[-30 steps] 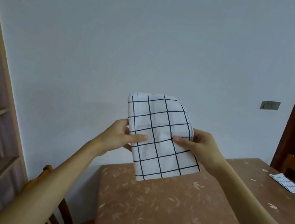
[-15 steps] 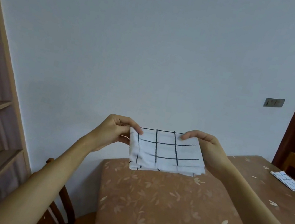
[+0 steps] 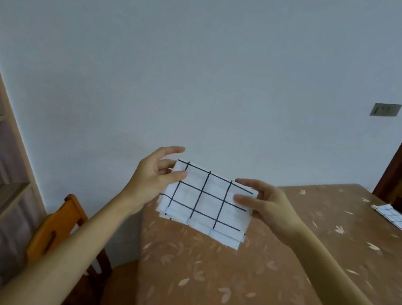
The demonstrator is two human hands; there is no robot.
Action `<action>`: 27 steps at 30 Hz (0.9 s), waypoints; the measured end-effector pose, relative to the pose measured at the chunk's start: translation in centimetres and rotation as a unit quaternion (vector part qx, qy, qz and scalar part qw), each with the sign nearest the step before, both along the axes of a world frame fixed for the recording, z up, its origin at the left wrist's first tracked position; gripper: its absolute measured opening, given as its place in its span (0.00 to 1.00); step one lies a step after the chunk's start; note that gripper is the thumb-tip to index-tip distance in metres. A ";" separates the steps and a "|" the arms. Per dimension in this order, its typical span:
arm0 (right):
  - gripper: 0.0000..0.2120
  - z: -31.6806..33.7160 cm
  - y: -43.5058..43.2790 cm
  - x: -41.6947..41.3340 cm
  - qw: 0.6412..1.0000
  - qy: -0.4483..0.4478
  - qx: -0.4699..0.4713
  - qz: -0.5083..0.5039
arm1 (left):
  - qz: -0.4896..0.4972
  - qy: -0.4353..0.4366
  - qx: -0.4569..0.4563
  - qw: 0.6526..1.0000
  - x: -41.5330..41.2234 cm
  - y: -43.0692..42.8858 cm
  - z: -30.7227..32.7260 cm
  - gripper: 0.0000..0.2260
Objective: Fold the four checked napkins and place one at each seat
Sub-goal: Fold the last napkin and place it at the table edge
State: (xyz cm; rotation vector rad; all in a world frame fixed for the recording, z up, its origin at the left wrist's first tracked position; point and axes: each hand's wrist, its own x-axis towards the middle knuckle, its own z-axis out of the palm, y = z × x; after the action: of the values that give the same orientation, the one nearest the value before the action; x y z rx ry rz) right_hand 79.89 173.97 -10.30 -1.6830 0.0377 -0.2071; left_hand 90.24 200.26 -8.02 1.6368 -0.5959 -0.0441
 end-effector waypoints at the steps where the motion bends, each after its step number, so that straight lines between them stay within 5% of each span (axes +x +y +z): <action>1: 0.16 -0.9 0.4 0.4 1.000 0.002 0.013 -0.009 | 0.004 0.029 0.005 1.000 0.6 0.0 -1.2 0.19; 6: 0.11 -5.9 2.9 2.3 0.994 0.024 0.073 -0.083 | -0.019 0.196 0.036 0.980 1.3 0.3 -7.4 0.10; 13: 0.16 -13.3 5.3 4.3 0.986 0.142 0.047 -0.076 | 0.118 0.326 -0.011 0.938 4.9 2.0 -16.4 0.14; 20: 0.22 -24.9 8.1 3.2 0.958 0.251 -0.141 0.011 | 0.160 0.270 0.152 0.937 5.3 2.0 -27.4 0.16; 27: 0.24 -33.4 10.9 1.1 0.897 0.299 -0.305 0.109 | 0.127 0.220 0.350 0.902 2.0 0.8 -36.8 0.25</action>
State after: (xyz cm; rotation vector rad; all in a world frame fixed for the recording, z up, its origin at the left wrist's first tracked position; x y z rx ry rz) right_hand 81.00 184.83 -43.69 -2.3052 0.2667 0.5321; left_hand 92.20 201.03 -44.78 2.2940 0.0088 -0.4719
